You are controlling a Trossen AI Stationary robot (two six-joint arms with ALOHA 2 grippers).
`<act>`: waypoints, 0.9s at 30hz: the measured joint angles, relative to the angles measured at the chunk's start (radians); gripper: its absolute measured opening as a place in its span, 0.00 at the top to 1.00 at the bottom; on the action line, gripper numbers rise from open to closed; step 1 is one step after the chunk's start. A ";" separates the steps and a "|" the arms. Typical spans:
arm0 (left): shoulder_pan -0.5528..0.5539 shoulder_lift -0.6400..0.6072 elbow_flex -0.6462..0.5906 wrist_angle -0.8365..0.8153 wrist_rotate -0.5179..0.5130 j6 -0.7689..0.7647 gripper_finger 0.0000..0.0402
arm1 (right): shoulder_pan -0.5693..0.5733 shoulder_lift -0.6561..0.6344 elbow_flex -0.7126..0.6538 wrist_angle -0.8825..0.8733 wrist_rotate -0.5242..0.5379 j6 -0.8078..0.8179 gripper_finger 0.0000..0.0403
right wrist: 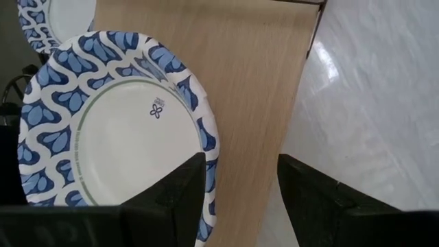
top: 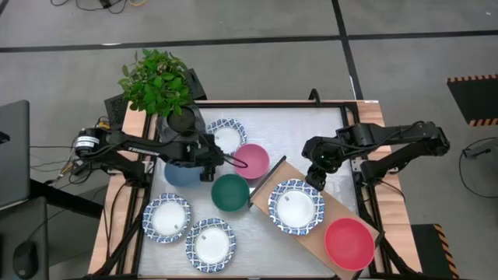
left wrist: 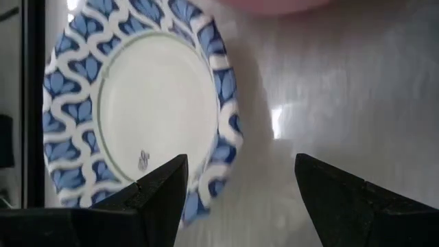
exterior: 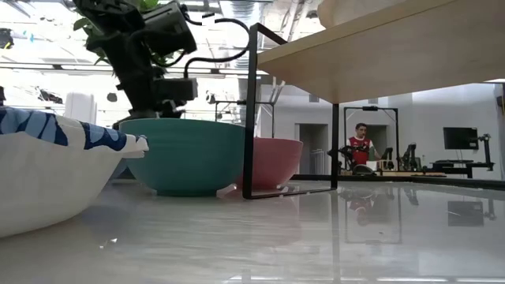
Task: Place and stack bowls onto a shelf
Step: Stack the white patterned bowl on top of the white patterned bowl on the shelf
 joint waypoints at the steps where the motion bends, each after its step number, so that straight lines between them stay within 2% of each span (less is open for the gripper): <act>1: 0.001 0.011 0.000 0.005 -0.001 0.005 0.37 | 0.000 0.000 0.000 0.001 0.000 0.001 0.49; 7: 0.001 0.073 0.000 -0.003 -0.067 -0.019 0.37 | 0.000 0.000 0.000 0.001 0.000 0.019 0.49; 11: 0.001 0.085 0.009 -0.005 -0.090 -0.023 0.43 | 0.000 0.000 0.000 0.001 0.000 0.022 0.49; 21: 0.021 0.084 0.016 -0.003 -0.084 -0.022 0.81 | 0.000 0.000 0.000 0.001 0.026 0.027 0.49; 27: 0.024 0.084 0.016 -0.001 -0.088 -0.021 0.97 | 0.000 0.000 0.000 0.001 0.026 0.027 0.49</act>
